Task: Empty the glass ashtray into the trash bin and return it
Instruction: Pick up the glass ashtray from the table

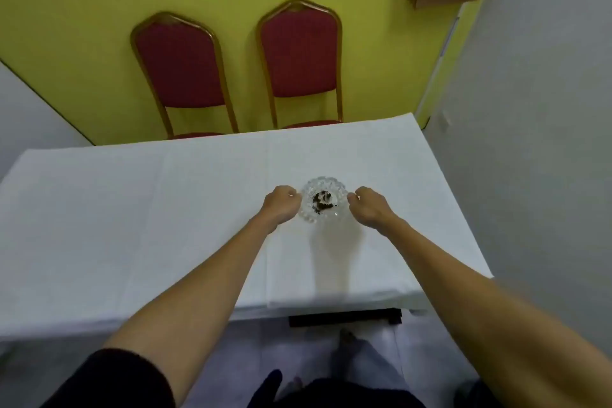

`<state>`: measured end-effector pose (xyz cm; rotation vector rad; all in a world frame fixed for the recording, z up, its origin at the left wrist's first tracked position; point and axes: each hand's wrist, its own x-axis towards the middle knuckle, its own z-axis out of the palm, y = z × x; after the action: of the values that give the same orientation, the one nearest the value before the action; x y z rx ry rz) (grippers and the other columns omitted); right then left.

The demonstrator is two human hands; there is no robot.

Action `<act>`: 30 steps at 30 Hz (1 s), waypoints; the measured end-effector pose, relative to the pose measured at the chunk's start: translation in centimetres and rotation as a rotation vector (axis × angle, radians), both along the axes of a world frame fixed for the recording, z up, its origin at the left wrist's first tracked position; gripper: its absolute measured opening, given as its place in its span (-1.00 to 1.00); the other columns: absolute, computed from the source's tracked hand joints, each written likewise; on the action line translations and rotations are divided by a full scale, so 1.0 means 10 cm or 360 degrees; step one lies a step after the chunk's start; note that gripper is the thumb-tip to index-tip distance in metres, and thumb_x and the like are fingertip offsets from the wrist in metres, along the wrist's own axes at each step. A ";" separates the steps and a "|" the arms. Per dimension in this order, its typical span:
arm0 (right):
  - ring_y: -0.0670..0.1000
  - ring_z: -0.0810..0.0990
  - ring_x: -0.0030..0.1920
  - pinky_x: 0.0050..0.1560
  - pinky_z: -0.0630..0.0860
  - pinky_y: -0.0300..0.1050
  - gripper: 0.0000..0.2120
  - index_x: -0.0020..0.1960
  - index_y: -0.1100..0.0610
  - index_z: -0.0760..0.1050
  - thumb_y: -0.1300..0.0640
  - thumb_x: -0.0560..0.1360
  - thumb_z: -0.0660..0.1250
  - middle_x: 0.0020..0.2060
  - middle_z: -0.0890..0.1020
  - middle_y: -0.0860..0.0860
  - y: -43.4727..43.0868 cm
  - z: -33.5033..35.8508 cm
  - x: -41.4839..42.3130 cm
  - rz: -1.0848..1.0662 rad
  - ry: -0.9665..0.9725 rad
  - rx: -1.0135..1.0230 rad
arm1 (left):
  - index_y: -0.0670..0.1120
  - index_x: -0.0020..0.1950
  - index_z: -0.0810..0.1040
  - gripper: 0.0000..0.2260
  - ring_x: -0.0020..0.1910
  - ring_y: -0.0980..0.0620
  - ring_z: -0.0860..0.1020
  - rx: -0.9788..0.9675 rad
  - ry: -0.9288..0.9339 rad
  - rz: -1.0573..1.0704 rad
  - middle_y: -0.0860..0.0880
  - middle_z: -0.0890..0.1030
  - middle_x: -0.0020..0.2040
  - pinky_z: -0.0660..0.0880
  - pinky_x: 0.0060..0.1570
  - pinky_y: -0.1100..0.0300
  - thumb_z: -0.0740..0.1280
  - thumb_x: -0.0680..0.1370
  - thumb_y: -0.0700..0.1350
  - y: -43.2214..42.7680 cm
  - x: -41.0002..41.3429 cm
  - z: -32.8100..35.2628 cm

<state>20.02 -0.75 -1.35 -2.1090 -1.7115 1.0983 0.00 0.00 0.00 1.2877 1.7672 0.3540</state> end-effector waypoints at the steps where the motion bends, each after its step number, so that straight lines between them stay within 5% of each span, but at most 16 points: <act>1: 0.14 0.45 -0.08 -0.09 0.37 -0.05 -0.68 -0.04 0.26 0.39 0.03 0.65 0.04 -0.07 0.50 0.17 0.04 -0.06 0.01 -0.0033 -0.0001 0.0015 | -0.05 -0.26 0.35 -0.83 -0.30 -0.03 0.32 -0.0018 0.0001 0.0028 -0.03 0.39 -0.28 0.30 -0.26 0.17 0.15 0.55 -0.12 0.05 0.05 -0.05; 5: 0.15 0.46 -0.15 -0.15 0.37 -0.05 -0.73 -0.09 0.19 0.32 0.00 0.61 0.05 -0.07 0.50 0.20 0.23 -0.30 -0.03 -0.0110 -0.0005 -0.0085 | -0.03 -0.18 0.44 -0.88 -0.21 -0.04 0.43 -0.0169 0.0025 0.0219 -0.05 0.49 -0.17 0.43 -0.18 0.13 0.16 0.53 -0.12 0.18 0.16 -0.29; 8: 0.20 0.54 -0.05 -0.13 0.38 -0.05 -0.67 0.10 0.28 0.42 0.02 0.63 0.08 0.07 0.56 0.25 0.27 -0.34 -0.08 -0.0136 0.0048 -0.0096 | -0.09 -0.09 0.50 -0.82 -0.12 -0.07 0.51 -0.0118 0.0040 0.0264 -0.08 0.55 -0.10 0.51 -0.16 0.09 0.14 0.58 -0.09 0.22 0.27 -0.36; 11: 0.25 0.58 0.10 -0.10 0.40 -0.02 -0.63 0.25 0.32 0.38 0.04 0.64 0.13 0.15 0.55 0.25 0.32 -0.46 -0.14 -0.0236 0.0081 -0.0109 | -0.16 0.23 0.50 -0.71 -0.02 -0.06 0.51 -0.0078 0.0121 0.0295 -0.10 0.56 0.09 0.37 -0.24 0.18 0.08 0.66 -0.07 0.21 0.37 -0.41; 14: 0.19 0.55 -0.06 -0.15 0.40 -0.05 -0.76 0.07 0.29 0.44 0.11 0.60 0.18 0.09 0.58 0.25 0.36 -0.48 -0.19 -0.0263 0.0078 -0.0137 | -0.21 0.36 0.44 -0.64 0.09 -0.14 0.54 -0.0103 0.0165 0.0364 -0.19 0.54 0.24 0.39 -0.15 0.14 0.05 0.66 -0.09 0.24 0.45 -0.41; 18: 0.15 0.50 -0.20 -0.36 0.30 -0.16 -0.75 -0.27 0.18 0.29 0.15 0.56 0.18 -0.16 0.51 0.17 0.39 -0.50 -0.15 -0.0285 0.0113 -0.0146 | -0.25 0.38 0.40 -0.59 0.12 -0.18 0.59 -0.0240 0.0124 0.0460 -0.22 0.54 0.25 0.54 0.01 0.07 0.01 0.66 -0.05 0.29 0.47 -0.35; 21: 0.16 0.59 -0.16 -0.35 0.32 -0.14 -0.80 -0.15 0.21 0.34 0.11 0.59 0.14 -0.22 0.49 0.13 0.33 -0.46 -0.09 -0.0297 0.0184 -0.0126 | -0.19 0.39 0.41 -0.50 0.14 -0.20 0.61 -0.0287 0.0008 0.0491 -0.18 0.55 0.24 0.56 0.19 -0.09 -0.04 0.64 0.10 0.25 0.44 -0.35; 24: 0.11 0.50 -0.15 -0.19 0.38 -0.04 -0.76 0.07 0.25 0.37 0.07 0.65 0.10 -0.20 0.49 0.05 0.17 -0.40 -0.05 -0.0403 0.0325 -0.0073 | -0.17 0.38 0.42 -0.47 0.12 -0.11 0.56 -0.0211 -0.0002 0.0408 -0.08 0.54 0.17 0.51 0.18 0.02 -0.06 0.65 0.15 0.21 0.48 -0.34; 30: 0.18 0.58 -0.10 -0.10 0.50 0.05 -0.66 0.04 0.28 0.47 0.02 0.66 0.09 -0.13 0.61 0.13 -0.23 -0.32 0.06 -0.0697 0.0413 0.0131 | -0.16 0.04 0.57 -0.47 0.04 -0.17 0.61 0.0026 -0.0006 0.0076 -0.15 0.67 -0.02 0.51 0.16 -0.09 -0.06 0.64 0.17 0.10 0.69 -0.22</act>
<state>20.66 -3.02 -4.55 -2.0464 -1.0913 1.0846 6.90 0.98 -2.20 1.2573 1.7977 0.3980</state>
